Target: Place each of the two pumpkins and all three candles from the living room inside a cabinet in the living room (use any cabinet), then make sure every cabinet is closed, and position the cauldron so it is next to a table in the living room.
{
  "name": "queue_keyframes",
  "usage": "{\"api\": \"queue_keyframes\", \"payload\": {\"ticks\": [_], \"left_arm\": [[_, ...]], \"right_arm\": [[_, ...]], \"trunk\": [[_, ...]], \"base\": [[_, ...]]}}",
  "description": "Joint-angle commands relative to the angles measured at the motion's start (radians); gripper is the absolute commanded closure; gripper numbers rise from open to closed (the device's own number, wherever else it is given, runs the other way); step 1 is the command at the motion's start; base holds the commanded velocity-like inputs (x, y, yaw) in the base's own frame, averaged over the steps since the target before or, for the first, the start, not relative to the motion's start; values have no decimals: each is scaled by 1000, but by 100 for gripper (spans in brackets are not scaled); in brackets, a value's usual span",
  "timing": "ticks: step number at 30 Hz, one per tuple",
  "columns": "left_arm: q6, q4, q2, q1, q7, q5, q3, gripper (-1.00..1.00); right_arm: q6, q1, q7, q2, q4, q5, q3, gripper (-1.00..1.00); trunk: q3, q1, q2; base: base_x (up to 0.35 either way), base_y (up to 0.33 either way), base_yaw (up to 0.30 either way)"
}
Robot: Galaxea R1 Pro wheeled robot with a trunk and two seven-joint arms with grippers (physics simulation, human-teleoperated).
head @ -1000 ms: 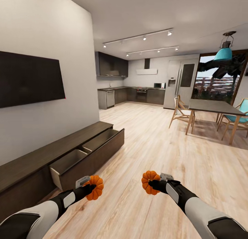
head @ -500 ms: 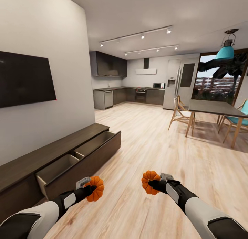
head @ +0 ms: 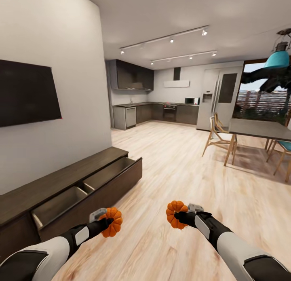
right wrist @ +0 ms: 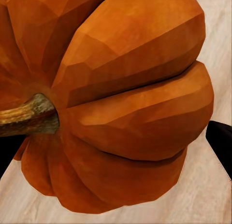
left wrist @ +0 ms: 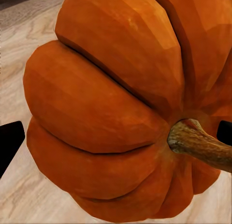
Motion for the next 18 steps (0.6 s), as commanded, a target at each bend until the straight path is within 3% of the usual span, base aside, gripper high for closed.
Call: {"api": "queue_keyframes", "payload": {"ticks": [1,18], "left_arm": [[3,1,0,-2,-7,13,-3,100],[3,1,-7,-2,6,13,-4,100]], "right_arm": [[5,0,2,-1,-3,-3,3,100],[5,0,2,-1,-3,-3,3,100]], "trunk": [[-1,0,-1],[-1,0,-1]], "base": [[292,-220,242],[266,-247,251]]}}
